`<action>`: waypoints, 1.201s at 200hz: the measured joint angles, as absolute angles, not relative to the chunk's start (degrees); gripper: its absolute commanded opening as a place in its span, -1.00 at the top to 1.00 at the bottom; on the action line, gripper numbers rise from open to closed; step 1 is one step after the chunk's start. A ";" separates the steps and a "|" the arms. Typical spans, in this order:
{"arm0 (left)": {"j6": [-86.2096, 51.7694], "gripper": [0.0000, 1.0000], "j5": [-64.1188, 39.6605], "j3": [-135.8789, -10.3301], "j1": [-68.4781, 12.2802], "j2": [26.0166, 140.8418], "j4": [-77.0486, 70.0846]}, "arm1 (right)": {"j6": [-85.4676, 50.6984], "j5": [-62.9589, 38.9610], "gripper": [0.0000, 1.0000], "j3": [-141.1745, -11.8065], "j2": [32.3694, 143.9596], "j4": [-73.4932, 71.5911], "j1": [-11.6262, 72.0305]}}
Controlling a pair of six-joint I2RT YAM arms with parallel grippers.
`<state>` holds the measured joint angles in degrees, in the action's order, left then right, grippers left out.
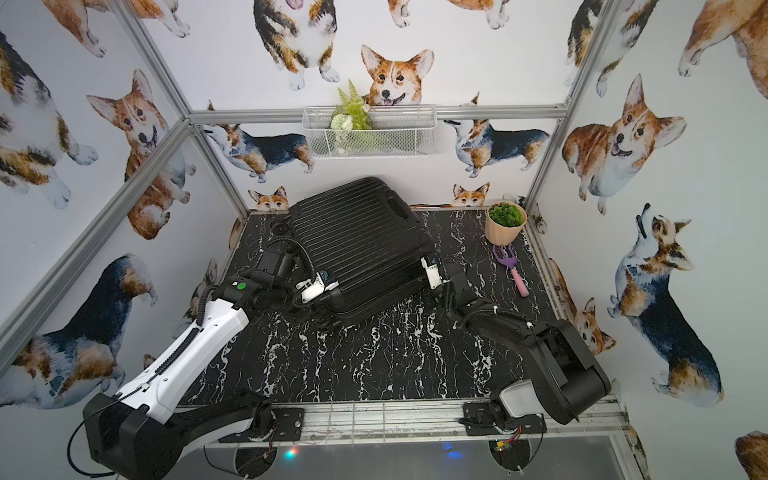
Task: Close the suitcase zippers
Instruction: Zip the zipper on the suitcase.
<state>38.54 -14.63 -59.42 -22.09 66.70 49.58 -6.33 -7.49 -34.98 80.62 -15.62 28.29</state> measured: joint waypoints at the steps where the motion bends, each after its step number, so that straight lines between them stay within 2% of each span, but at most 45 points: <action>1: 38.54 0.46 -14.66 -59.42 -22.09 66.70 49.58 | -6.33 -7.62 0.33 -34.98 80.68 -15.66 28.23; 55: 38.54 0.46 -14.61 -59.33 -22.09 66.57 49.52 | -6.02 -10.09 0.43 -34.98 82.02 -17.06 27.62; 69: 38.52 0.46 -14.61 -59.33 -22.09 66.61 49.52 | -5.89 -10.92 0.53 -34.98 82.26 -17.34 27.62; 101: 38.28 0.46 -14.66 -59.42 -22.09 66.72 49.56 | -5.72 -11.62 1.00 -35.00 82.78 -17.50 27.62; 196: 30.44 0.56 -14.79 -60.80 -22.22 66.96 50.89 | -4.23 -11.16 1.00 -35.99 79.57 -13.67 27.66; 240: 23.88 0.60 -14.72 -60.31 -24.86 65.65 49.89 | -3.64 -11.33 1.00 -36.80 79.55 -12.03 29.06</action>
<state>23.88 -14.72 -60.31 -24.86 65.65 49.89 -3.64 -11.33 -36.80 79.55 -12.03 29.06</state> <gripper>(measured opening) 0.458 0.049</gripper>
